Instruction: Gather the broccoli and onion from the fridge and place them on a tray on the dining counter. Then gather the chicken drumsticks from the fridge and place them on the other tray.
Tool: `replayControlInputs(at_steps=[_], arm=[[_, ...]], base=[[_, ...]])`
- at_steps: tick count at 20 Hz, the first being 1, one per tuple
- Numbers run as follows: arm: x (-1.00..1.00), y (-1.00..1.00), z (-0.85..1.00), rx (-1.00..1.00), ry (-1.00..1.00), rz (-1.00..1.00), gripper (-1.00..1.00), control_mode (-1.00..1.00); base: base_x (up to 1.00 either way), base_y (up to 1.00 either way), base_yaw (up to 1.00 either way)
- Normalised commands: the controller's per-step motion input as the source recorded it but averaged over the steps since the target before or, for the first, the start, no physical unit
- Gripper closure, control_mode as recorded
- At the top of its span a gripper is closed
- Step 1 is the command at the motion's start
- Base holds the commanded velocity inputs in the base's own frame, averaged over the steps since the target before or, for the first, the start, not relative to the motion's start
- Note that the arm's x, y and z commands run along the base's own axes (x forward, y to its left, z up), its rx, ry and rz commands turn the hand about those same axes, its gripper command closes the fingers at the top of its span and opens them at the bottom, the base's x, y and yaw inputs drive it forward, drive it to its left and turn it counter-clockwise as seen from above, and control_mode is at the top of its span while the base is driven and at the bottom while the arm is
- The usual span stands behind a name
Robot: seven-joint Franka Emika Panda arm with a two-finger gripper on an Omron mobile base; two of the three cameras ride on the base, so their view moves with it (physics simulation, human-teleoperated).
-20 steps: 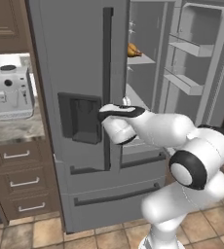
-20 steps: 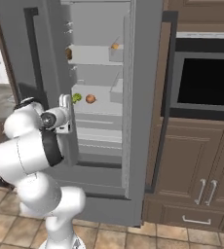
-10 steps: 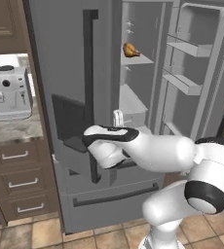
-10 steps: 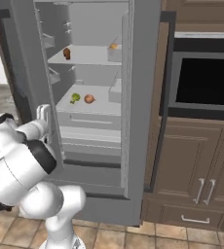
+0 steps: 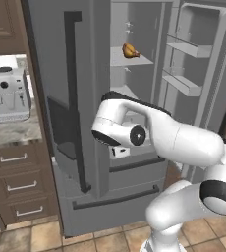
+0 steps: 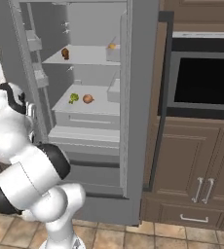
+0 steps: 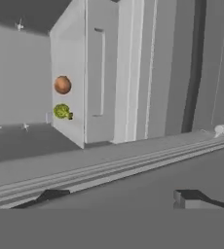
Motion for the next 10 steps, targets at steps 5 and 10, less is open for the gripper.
replayControlInputs(at_steps=[5, 10], arm=[[-0.1, 1.0, 0.11, 0.03, 0.08, 0.7, -1.0, -1.0], [-0.17, 1.0, 0.11, 0.0, 0.07, 0.68, -1.0, -1.0]], base=[[0.0, 0.0, 0.0], [0.0, 0.0, 0.0]])
